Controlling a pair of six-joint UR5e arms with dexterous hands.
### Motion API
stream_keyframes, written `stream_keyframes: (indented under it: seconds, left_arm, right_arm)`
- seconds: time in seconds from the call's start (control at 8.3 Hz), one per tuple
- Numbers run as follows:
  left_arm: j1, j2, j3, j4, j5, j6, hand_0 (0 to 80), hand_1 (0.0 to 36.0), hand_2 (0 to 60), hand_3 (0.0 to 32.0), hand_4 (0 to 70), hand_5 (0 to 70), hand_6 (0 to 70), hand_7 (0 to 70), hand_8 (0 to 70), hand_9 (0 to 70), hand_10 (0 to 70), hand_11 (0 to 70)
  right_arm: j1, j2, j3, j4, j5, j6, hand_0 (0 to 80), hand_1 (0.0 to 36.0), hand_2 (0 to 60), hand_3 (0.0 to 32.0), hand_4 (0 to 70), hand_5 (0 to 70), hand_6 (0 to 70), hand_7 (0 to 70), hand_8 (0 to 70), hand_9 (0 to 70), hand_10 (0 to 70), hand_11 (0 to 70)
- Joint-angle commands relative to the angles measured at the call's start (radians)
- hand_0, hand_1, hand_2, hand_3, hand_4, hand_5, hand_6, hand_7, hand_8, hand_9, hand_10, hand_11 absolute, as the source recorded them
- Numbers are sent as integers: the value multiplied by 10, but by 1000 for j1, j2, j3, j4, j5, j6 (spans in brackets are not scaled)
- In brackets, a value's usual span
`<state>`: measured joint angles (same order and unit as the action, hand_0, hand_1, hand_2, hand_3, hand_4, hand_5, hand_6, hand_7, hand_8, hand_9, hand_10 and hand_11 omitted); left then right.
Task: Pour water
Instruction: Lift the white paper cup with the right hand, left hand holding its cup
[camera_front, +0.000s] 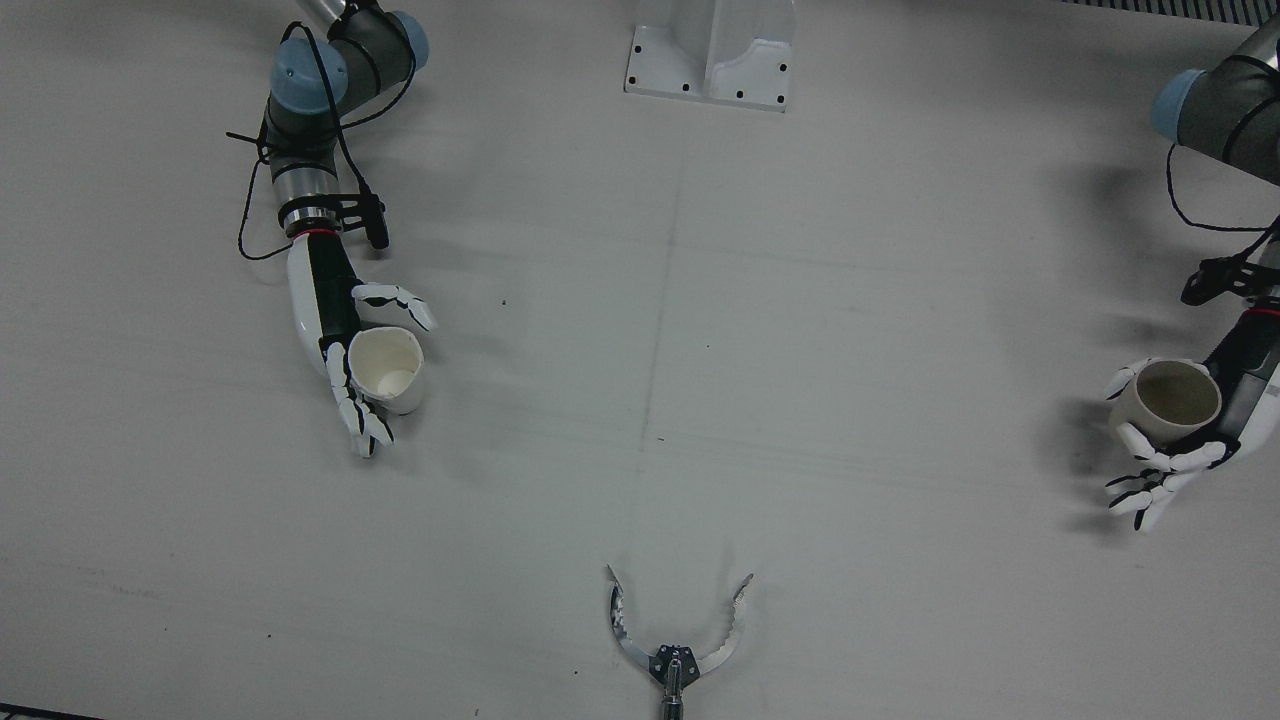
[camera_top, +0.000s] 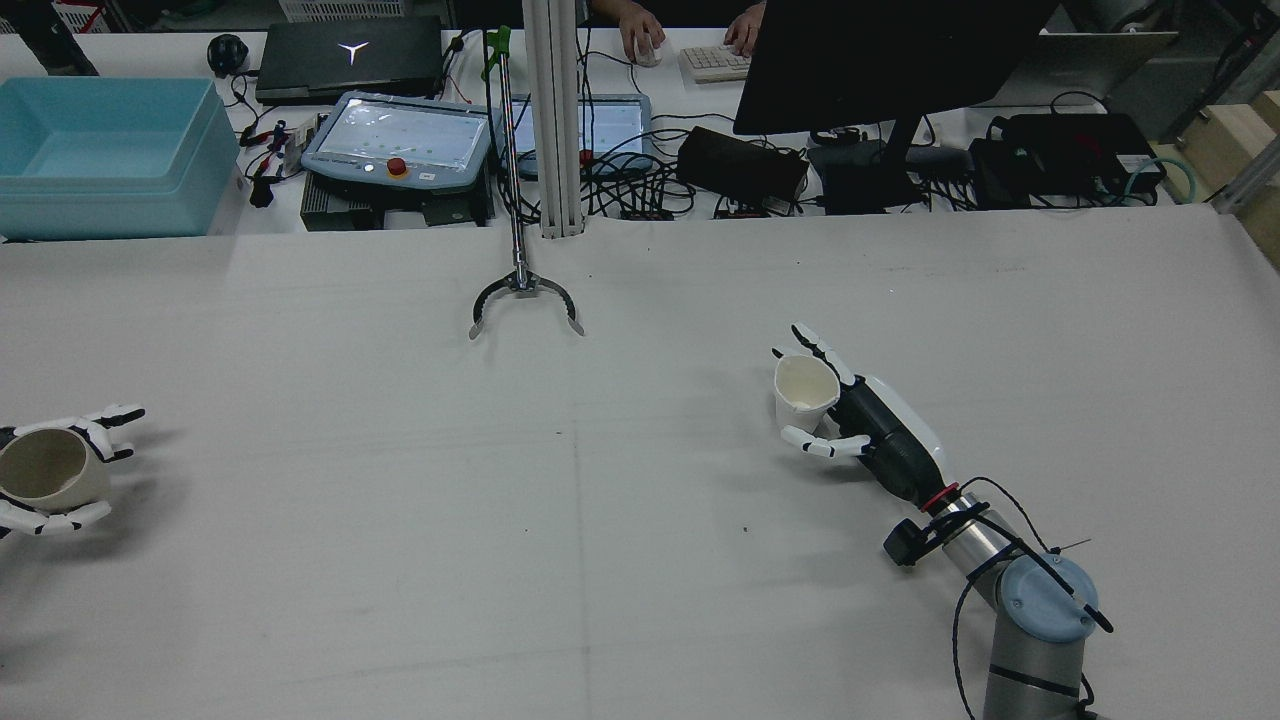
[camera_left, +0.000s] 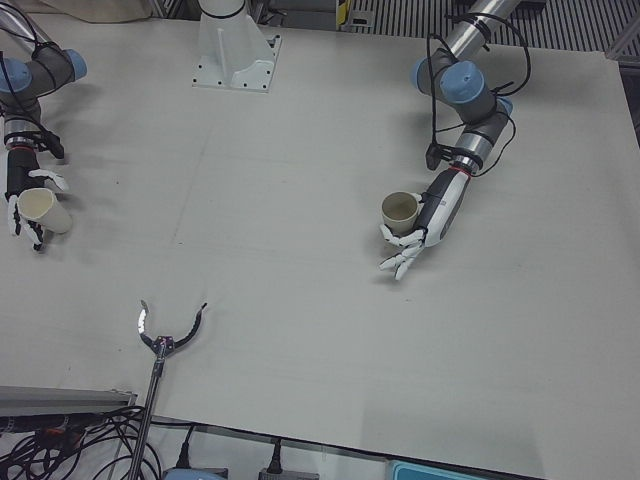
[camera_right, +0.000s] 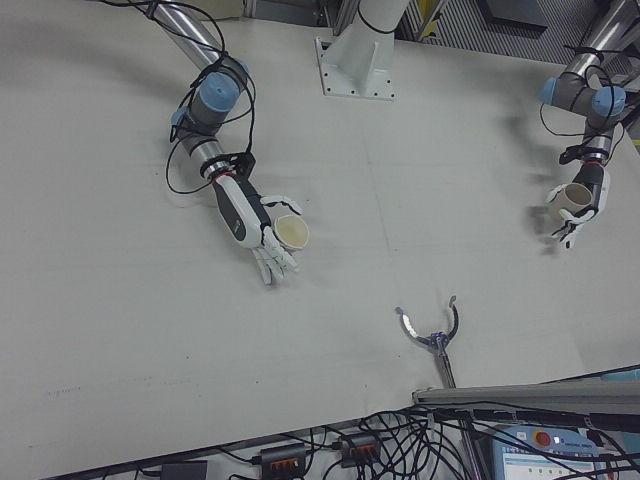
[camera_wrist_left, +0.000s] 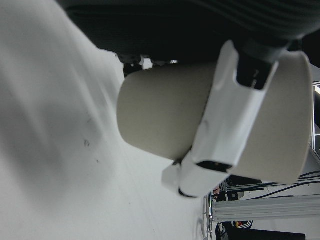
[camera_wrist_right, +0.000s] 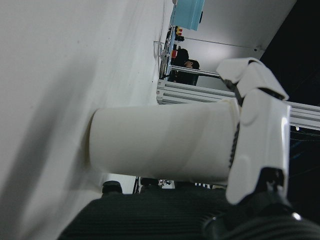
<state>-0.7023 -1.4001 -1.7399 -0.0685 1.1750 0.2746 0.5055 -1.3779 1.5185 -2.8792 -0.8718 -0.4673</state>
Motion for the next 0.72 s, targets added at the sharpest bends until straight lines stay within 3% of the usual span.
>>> stream_keyframes:
  seconds: [0.0,0.12,0.24,0.36,0.48,0.6]
  left_arm:
    - [-2,1,-1,-1,0,-2,800,360,600,0,700,700,212,123,82,37,137,228]
    - [-2,1,-1,-1,0,-2,800,360,600,0,700,700,212,123,81,36,137,228]
    - [-2,1,-1,-1,0,-3,800,360,600,0,700,700,212,123,81,36,138,229]
    - [-3,1,-1,-1,0,-3,800,360,600,0,700,700,212,123,81,36,137,228]
    - [-3,1,-3,-1,0,-3,800,360,600,0,700,700,211,122,81,35,137,227]
    - [-3,0,-6,-1,0,-3,800,360,600,0,700,700,212,123,81,36,136,227]
  right_arm:
    - [1,0,0,0,1,2,582,298,318,94,5,116,213,222,67,45,0,0]
    - [1,0,0,0,2,4,594,305,340,50,29,133,343,451,106,112,0,0]
    - [1,0,2,-2,2,4,630,329,370,12,62,154,453,622,151,180,0,0]
    - [2,-1,2,-2,2,6,732,360,413,0,88,179,542,700,214,265,0,0]
    - [5,-1,14,-2,2,10,800,360,451,0,116,194,587,700,254,315,0,0]
    - [31,-12,67,-6,-2,1,797,360,451,0,126,194,594,700,267,329,0,0]
